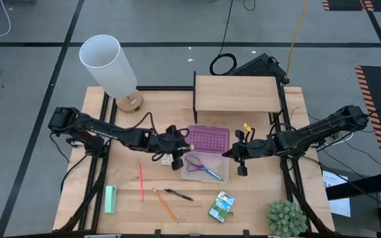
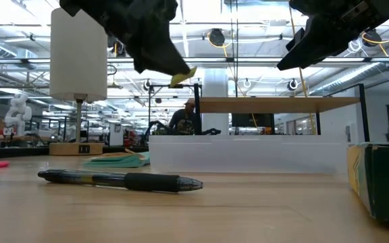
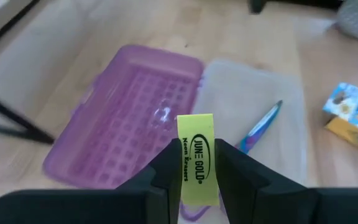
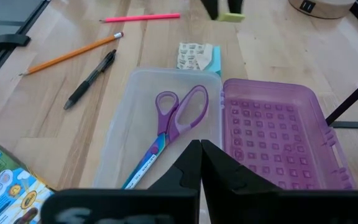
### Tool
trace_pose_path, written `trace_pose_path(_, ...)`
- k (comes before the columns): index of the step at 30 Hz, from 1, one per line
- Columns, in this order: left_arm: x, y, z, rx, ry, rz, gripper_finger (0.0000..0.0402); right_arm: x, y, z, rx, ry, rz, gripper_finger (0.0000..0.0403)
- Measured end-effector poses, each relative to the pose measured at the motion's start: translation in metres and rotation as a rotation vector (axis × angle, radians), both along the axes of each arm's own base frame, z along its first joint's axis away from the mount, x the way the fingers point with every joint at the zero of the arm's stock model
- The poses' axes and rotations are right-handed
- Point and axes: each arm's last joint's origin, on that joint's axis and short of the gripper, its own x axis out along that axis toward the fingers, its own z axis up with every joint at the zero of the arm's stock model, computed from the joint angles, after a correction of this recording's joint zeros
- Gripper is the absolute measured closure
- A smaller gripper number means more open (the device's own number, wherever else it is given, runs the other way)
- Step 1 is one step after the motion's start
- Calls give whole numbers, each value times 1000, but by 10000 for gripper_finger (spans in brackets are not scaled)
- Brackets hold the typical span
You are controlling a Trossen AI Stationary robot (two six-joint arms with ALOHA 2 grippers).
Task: Pack school essentials
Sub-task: Put the yellow eraser into the purple supply box
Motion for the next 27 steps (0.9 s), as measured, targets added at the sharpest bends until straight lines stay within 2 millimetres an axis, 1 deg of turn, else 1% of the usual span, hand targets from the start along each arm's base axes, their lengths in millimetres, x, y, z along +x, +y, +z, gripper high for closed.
trace_pose_path(6,5,-10,-3,30,-23,-54,312,0,0,0,-2,0,2,403)
trace_pose_path(10,12,-12,-13,27,-26,-59,312,0,0,0,-3,0,2,403)
trace_pose_path(17,27,-16,-33,-17,-15,-121,312,0,0,0,-3,1,1,403)
trace_pose_path(24,43,-20,-53,-24,64,-193,312,0,0,0,-6,0,2,403)
trace_pose_path(27,44,-18,-63,-18,104,-193,312,0,0,0,-7,0,3,403)
